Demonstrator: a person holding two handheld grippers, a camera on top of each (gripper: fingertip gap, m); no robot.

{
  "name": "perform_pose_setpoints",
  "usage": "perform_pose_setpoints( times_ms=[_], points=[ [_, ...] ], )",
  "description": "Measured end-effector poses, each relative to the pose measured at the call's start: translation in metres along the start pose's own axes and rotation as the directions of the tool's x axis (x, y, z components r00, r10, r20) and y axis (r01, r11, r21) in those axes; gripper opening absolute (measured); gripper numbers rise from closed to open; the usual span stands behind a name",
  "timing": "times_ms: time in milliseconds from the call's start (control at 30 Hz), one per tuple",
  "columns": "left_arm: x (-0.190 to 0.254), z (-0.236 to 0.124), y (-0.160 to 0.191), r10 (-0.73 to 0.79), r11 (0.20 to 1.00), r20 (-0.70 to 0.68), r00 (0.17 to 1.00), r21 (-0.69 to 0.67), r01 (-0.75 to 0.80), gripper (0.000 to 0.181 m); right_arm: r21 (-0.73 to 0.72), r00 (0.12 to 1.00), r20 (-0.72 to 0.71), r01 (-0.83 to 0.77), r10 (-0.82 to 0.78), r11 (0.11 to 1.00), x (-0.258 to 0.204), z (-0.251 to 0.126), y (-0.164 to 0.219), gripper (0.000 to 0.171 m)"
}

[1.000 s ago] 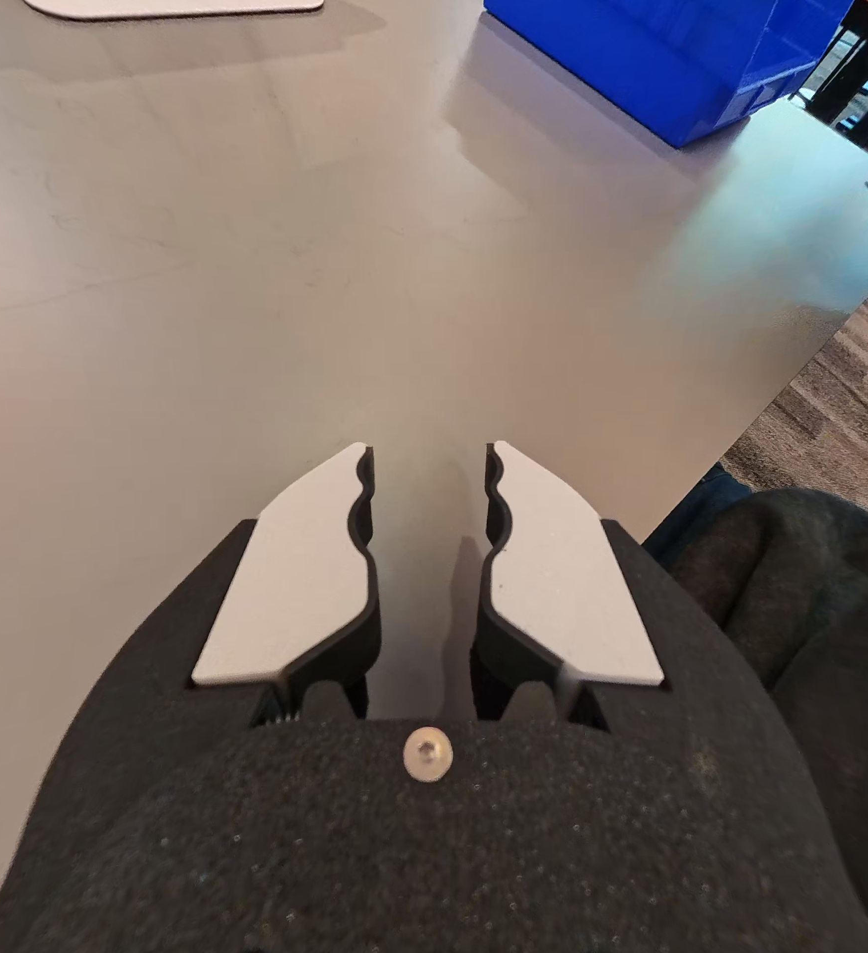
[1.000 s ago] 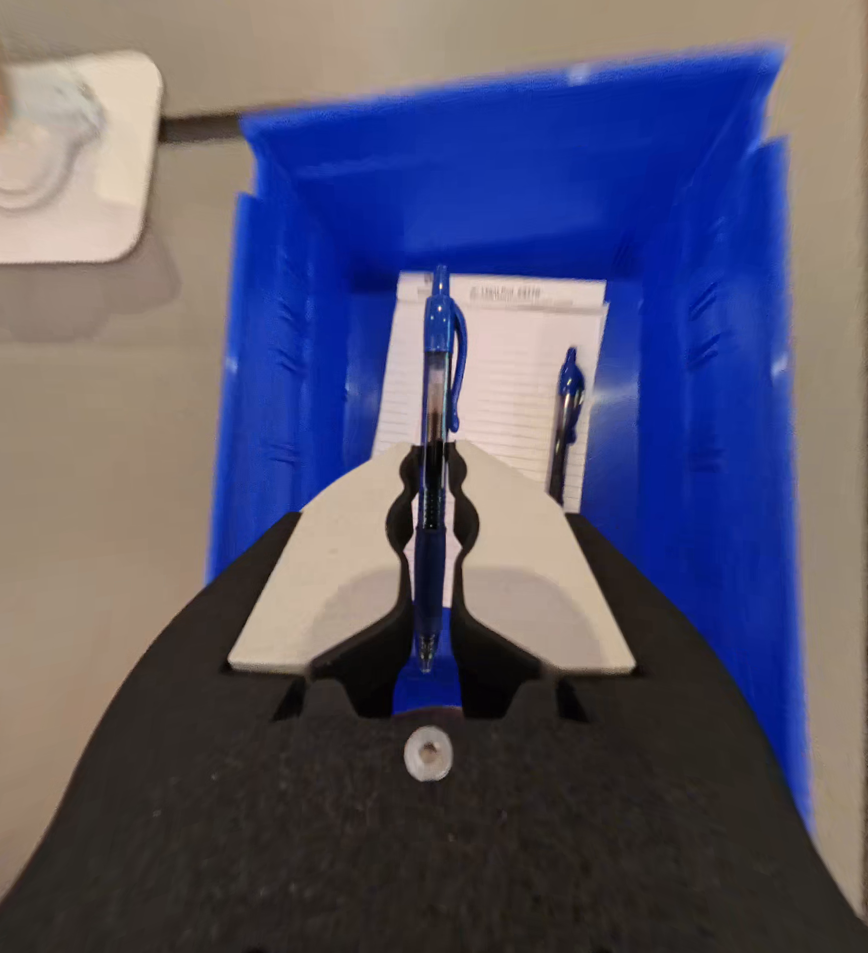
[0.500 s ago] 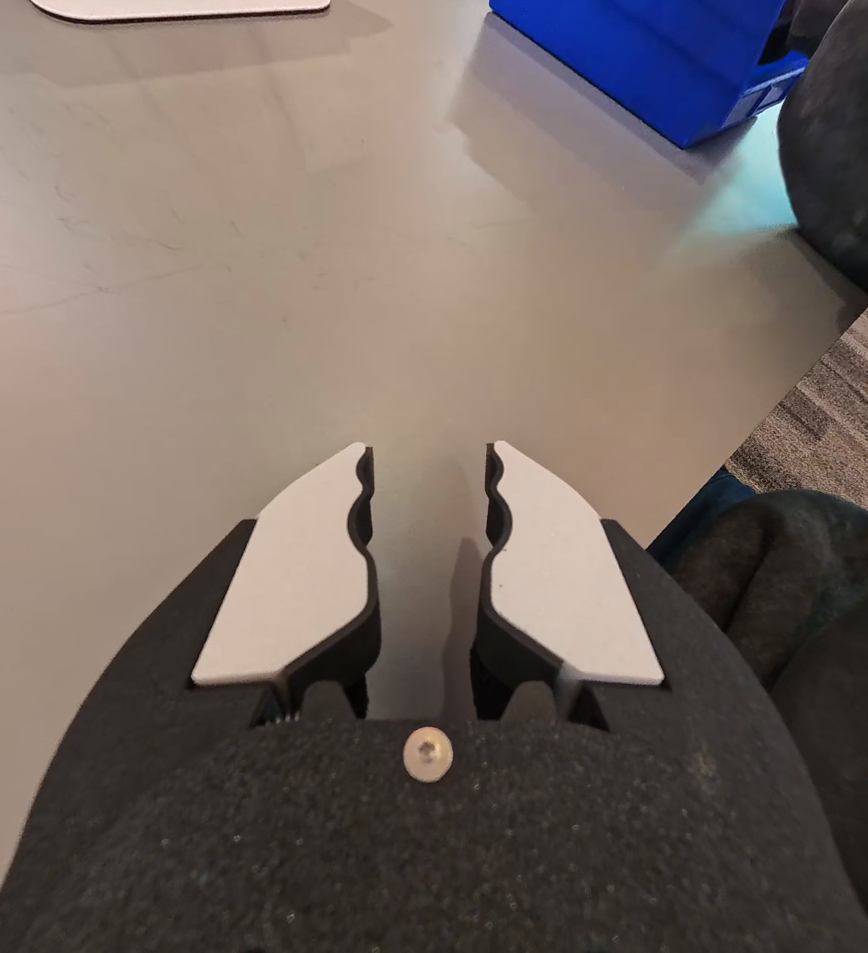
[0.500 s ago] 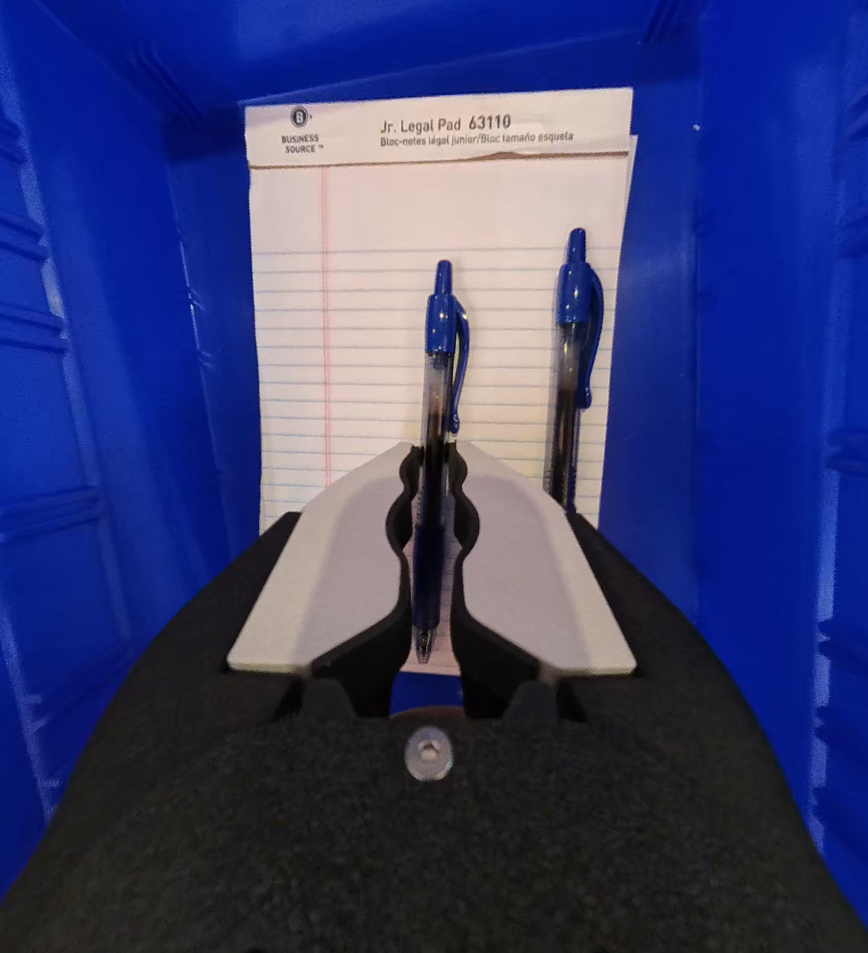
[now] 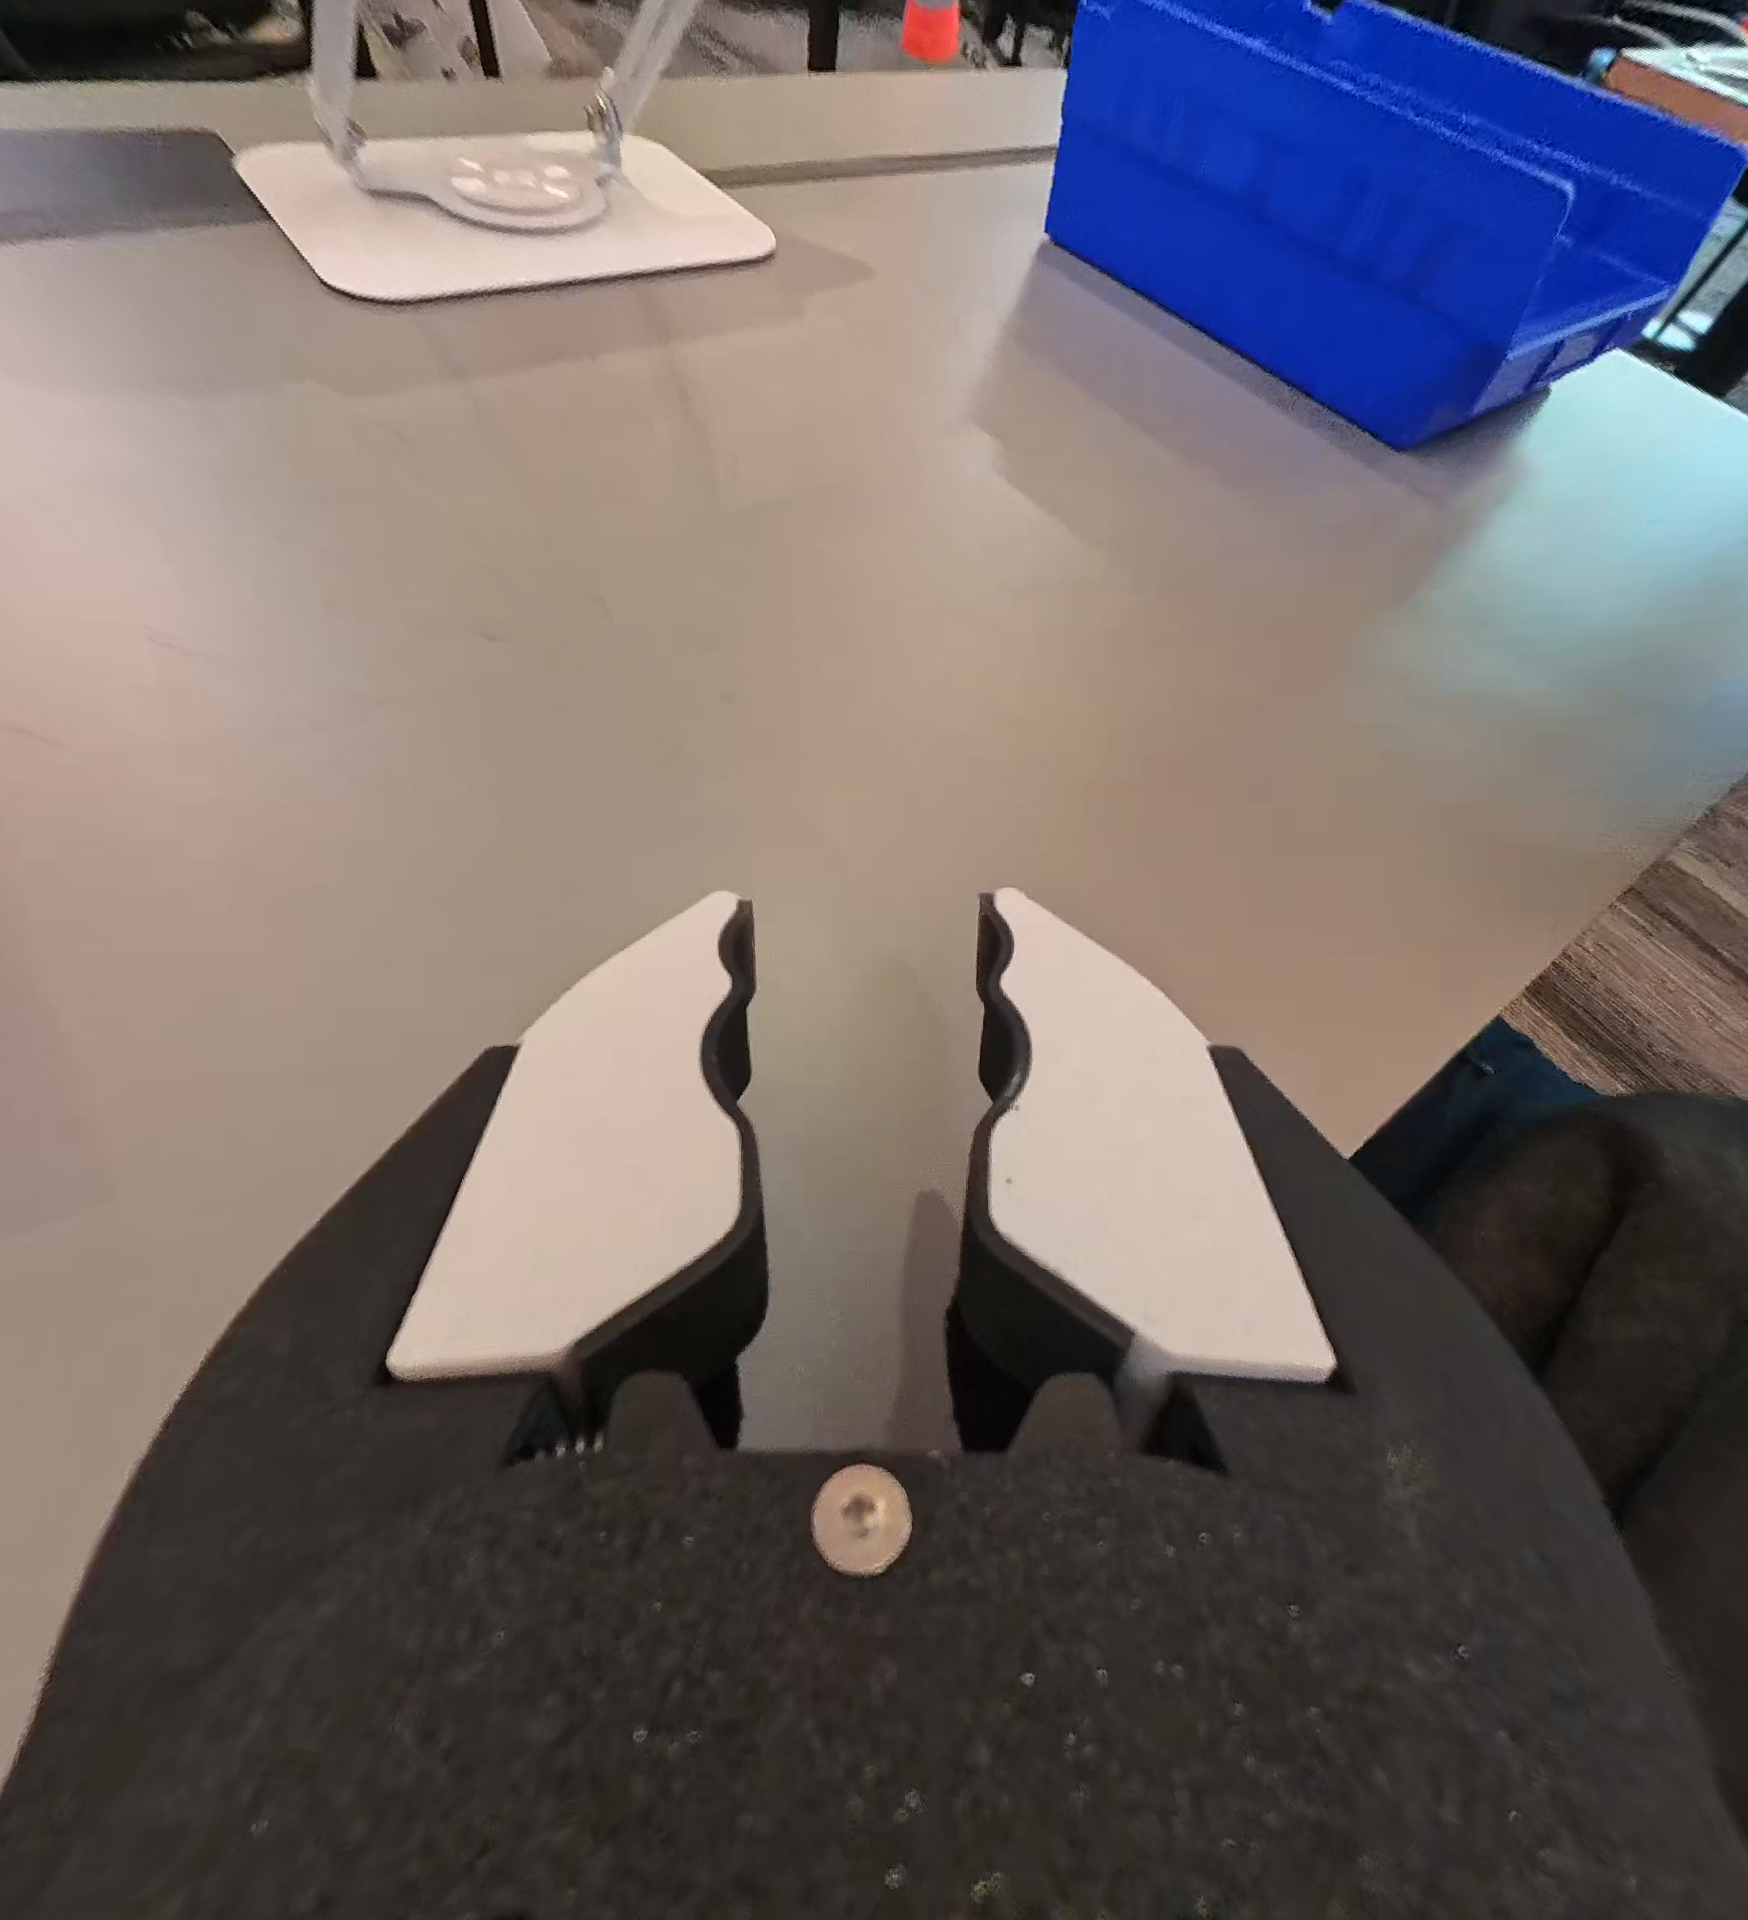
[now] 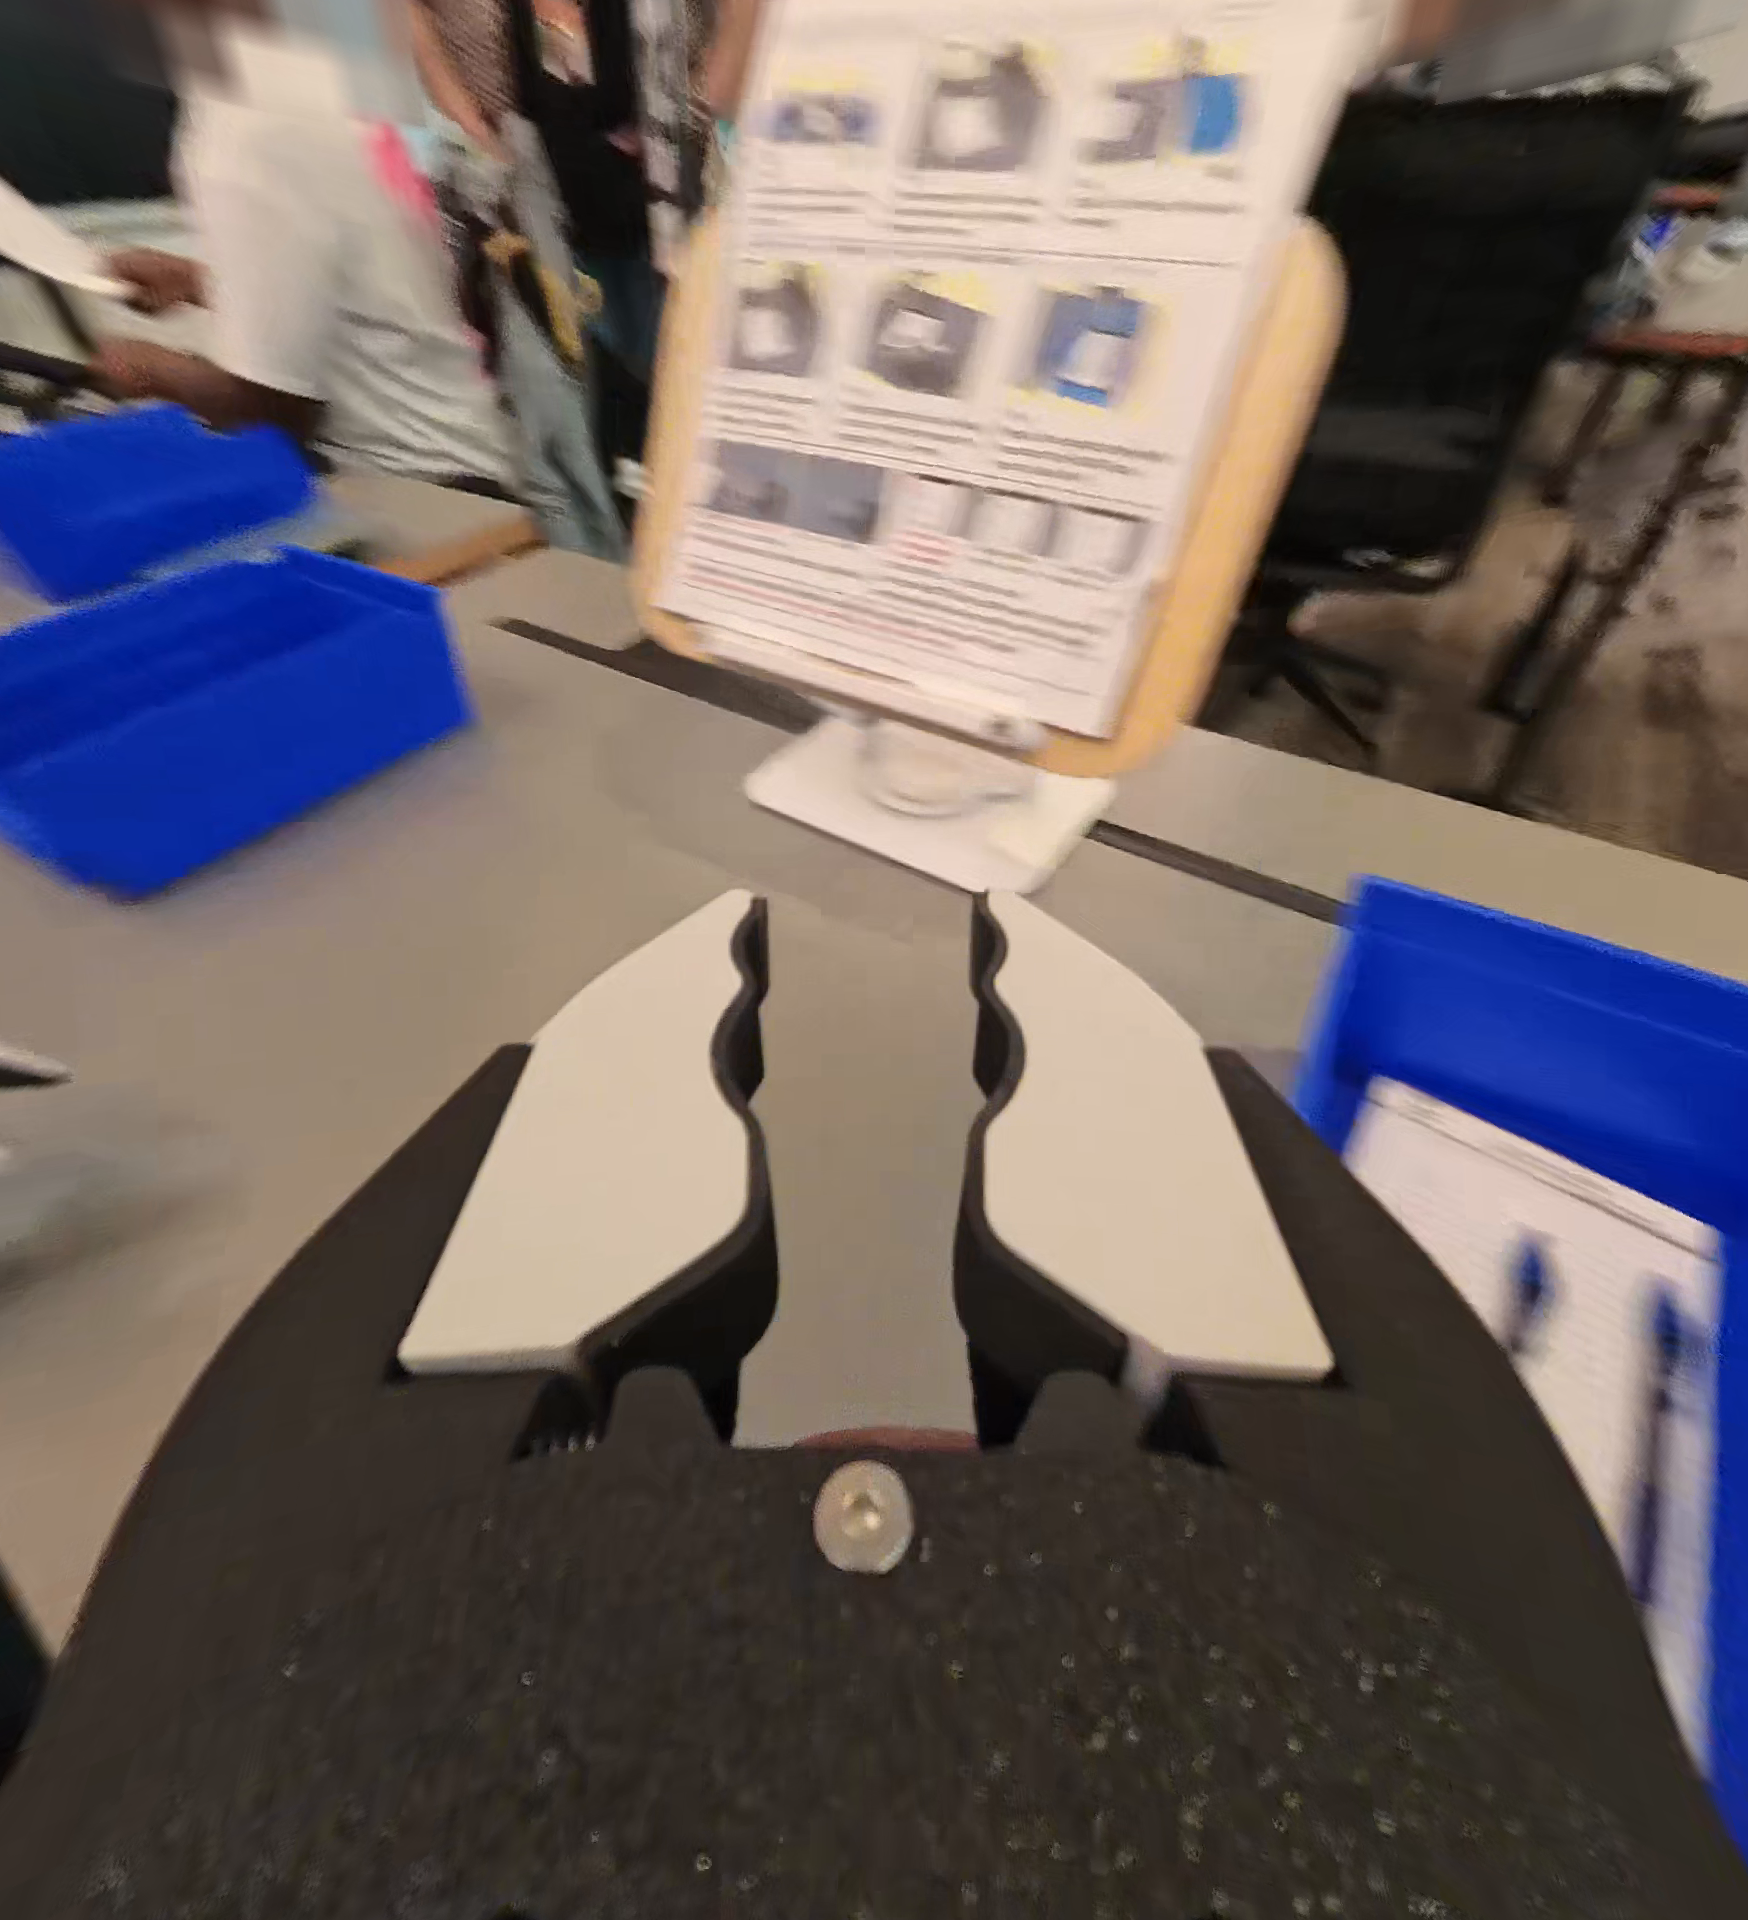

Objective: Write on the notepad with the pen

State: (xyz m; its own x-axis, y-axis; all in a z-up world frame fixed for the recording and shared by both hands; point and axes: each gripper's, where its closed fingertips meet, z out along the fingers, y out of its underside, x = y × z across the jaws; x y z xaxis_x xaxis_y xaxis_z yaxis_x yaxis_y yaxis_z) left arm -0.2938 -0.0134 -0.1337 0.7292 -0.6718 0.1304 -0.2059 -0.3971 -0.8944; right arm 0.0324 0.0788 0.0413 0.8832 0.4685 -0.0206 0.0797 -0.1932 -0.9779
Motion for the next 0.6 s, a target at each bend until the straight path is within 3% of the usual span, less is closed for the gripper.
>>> perform_pose_setpoints(
  times_ms=[100,233,433,600],
  points=[
    [-0.006,-0.009,-0.011,0.01,0.998,0.047,0.999,0.056,-0.013,0.04,0.041,0.995,0.1,-0.005,0.001,0.999,-0.071,0.01,0.039,0.039],
    [-0.012,-0.022,-0.025,0.009,0.992,0.106,0.994,0.128,-0.023,0.041,0.016,0.989,0.138,-0.06,0.057,0.998,-0.129,0.02,0.105,0.042],
    [-0.02,-0.036,-0.032,-0.028,0.974,0.186,0.982,0.225,-0.015,0.048,0.068,0.993,0.105,-0.061,0.054,0.996,-0.152,-0.006,0.138,0.042],
    [-0.021,-0.029,-0.019,-0.034,0.975,0.187,0.982,0.223,-0.009,0.048,0.088,0.992,0.109,-0.067,0.058,0.994,-0.146,-0.02,0.137,0.041]
  ],
)
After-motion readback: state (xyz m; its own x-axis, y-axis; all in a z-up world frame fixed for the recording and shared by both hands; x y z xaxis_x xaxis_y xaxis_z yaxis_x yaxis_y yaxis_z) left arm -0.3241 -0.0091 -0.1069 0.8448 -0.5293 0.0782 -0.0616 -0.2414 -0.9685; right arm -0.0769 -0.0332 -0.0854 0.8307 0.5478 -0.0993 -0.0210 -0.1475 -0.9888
